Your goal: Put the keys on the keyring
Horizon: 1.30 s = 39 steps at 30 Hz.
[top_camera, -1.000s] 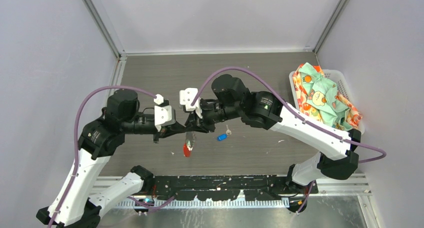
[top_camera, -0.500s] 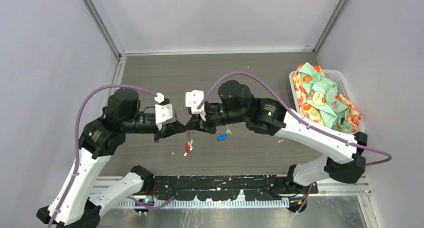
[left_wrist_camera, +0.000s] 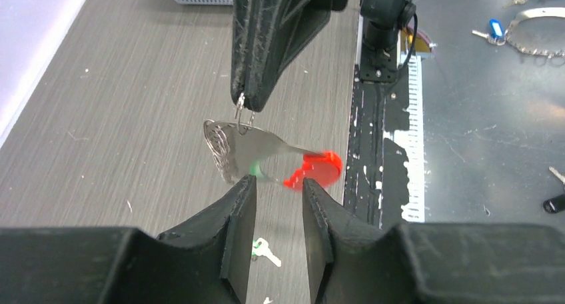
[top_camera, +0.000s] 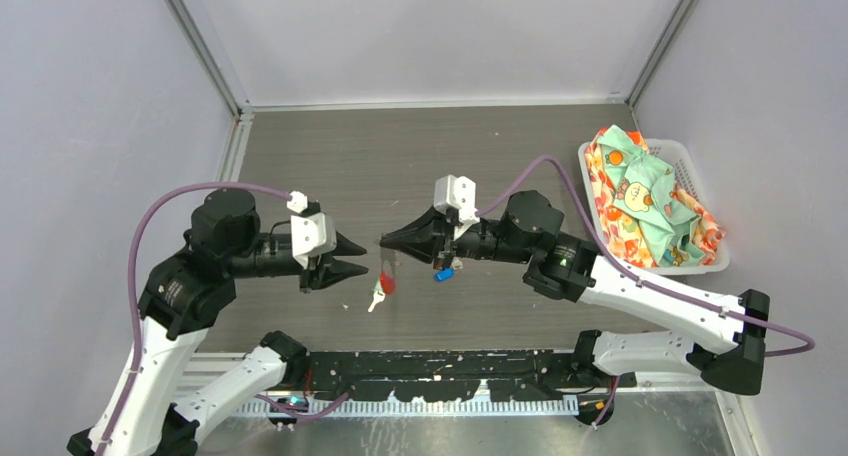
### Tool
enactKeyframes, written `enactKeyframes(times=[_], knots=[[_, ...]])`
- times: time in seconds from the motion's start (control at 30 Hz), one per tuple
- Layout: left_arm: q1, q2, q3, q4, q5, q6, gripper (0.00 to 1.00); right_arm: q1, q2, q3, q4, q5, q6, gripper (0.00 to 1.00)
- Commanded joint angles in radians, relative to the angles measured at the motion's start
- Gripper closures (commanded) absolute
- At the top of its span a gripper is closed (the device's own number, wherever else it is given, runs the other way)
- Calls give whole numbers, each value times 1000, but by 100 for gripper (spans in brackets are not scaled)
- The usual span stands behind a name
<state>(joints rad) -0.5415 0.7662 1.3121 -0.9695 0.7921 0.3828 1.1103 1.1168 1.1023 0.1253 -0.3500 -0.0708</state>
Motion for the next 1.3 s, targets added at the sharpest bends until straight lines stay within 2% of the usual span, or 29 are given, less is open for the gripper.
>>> enactKeyframes(times=[0.0, 0.13, 0.33, 0.63, 0.83, 1.03, 1.2, 1.27], knots=[[-3, 10, 4, 131, 20, -109, 68, -7, -43, -69, 361, -28, 125, 99], [-2, 11, 0, 204, 56, -186, 68, -6, -48, -172, 584, -27, 196, 99], [-3, 13, -4, 223, 92, -214, 72, -6, -32, -238, 764, -23, 246, 99], [-3, -1, -28, 235, 125, -278, 74, -7, -18, -239, 813, -29, 257, 99], [-3, 0, -25, 338, 203, -413, 65, -7, -3, -231, 814, -33, 251, 99], [-3, -4, -36, 401, 252, -461, 65, -6, -1, -226, 799, -40, 245, 99], [-3, 9, -6, 294, 163, -402, 65, -7, -16, -224, 772, -27, 227, 99], [-3, 16, 15, 257, 130, -389, 62, -4, -31, -219, 735, -18, 201, 99]])
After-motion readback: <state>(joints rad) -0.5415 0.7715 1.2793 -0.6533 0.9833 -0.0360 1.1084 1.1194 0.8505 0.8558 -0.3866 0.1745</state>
